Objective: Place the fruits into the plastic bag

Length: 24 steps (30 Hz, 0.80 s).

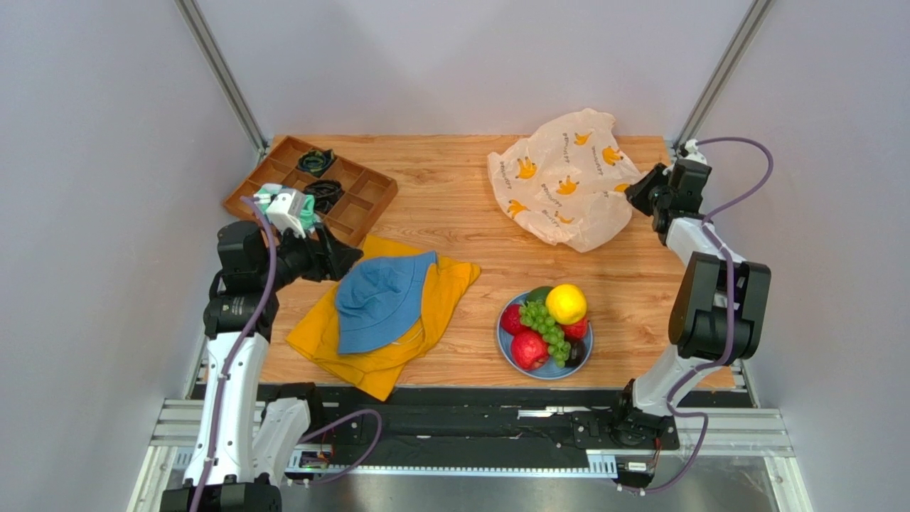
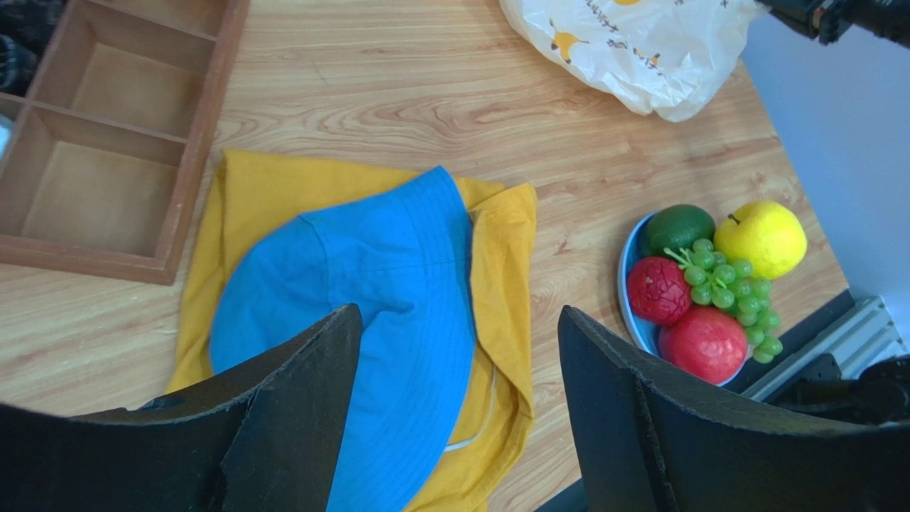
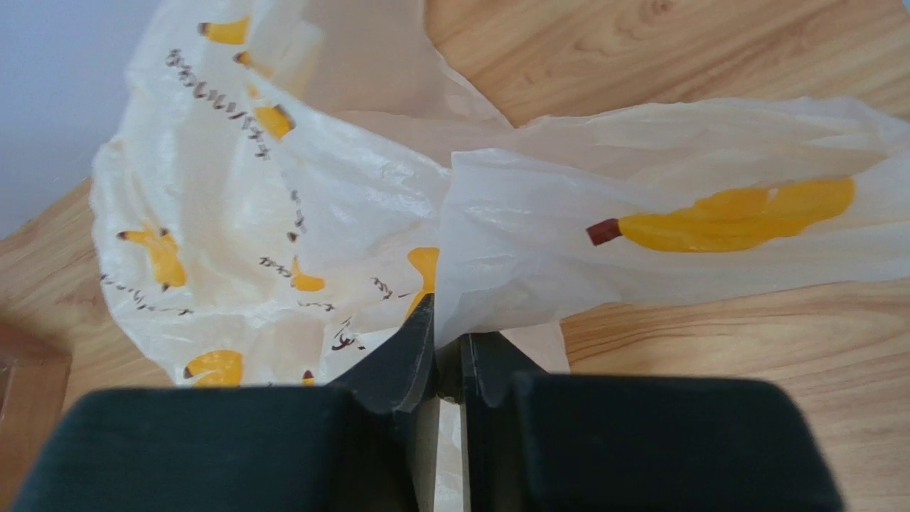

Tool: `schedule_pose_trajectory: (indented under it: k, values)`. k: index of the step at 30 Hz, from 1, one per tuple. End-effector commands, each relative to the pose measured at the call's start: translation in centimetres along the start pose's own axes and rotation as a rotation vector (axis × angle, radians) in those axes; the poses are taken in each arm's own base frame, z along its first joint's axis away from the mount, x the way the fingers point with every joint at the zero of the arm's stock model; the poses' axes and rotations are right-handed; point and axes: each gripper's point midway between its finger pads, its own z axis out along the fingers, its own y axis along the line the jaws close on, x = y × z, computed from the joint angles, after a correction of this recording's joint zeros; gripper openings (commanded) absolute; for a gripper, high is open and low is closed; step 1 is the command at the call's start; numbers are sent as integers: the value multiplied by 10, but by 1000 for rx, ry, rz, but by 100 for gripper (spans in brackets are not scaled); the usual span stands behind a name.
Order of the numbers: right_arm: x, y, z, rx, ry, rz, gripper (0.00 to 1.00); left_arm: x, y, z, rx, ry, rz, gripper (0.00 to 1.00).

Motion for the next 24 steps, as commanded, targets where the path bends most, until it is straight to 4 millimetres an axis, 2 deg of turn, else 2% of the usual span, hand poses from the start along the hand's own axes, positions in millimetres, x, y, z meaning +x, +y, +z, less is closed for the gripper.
schedule_pose_trajectory:
  k: [1, 2, 3, 4, 5, 6, 7, 8, 9, 10, 11, 12, 14, 15, 16, 17, 18, 20, 21, 23, 24]
  values:
    - [-51, 79, -48, -224, -198, -244, 5, -21, -24, 6, 69, -40, 41, 76]
    - [-49, 87, -52, -239, -201, -281, 1, -21, -37, 9, 109, -34, 56, 76]
    - [-50, 107, -64, -278, -220, -323, 0, -23, -40, 13, 103, -38, 49, 76]
    - [-42, 113, -67, -293, -216, -377, 0, -21, -54, 16, 140, -27, 60, 76]
    - [-38, 121, -72, -309, -220, -408, 0, -26, -63, 19, 159, -45, 72, 76]
    - [-25, 137, -77, -342, -210, -443, 0, -27, -65, 26, 153, -43, 50, 77]
    - [-26, 145, -86, -352, -234, -492, 0, -25, -81, 31, 196, -33, 58, 78]
    - [-12, 153, -88, -370, -217, -514, 0, -32, -90, 36, 218, -55, 63, 79]
    - [3, 167, -93, -398, -204, -543, 0, -29, -92, 47, 217, -34, 30, 80]
    - [4, 173, -100, -400, -222, -565, 0, -34, -106, 51, 253, -34, 30, 81]
    - [19, 172, -100, -404, -200, -572, 0, -41, -113, 56, 275, -54, 31, 82]
    - [30, 184, -105, -436, -190, -584, 0, -40, -114, 69, 275, -32, -4, 82]
    - [47, 187, -109, -442, -169, -605, 0, -56, -126, 77, 307, -65, -11, 84]
    - [62, 196, -114, -469, -150, -619, 0, -62, -128, 88, 306, -61, -32, 85]
    - [70, 198, -117, -474, -140, -625, 0, -65, -131, 93, 314, -62, -40, 85]
    - [76, 202, -122, -487, -137, -631, 0, -64, -132, 106, 319, -52, -53, 85]
    - [95, 205, -126, -508, -107, -638, 0, -70, -138, 109, 338, -57, -60, 86]
    - [109, 207, -131, -525, -96, -638, 0, -65, -143, 128, 350, -37, -71, 87]
    - [124, 209, -137, -547, -73, -638, 0, -67, -146, 134, 354, -37, -84, 87]
    - [135, 213, -144, -569, -66, -650, 0, -63, -148, 151, 370, -31, -108, 88]
    - [144, 221, -151, -595, -60, -672, 0, -62, -151, 155, 388, -22, -127, 88]
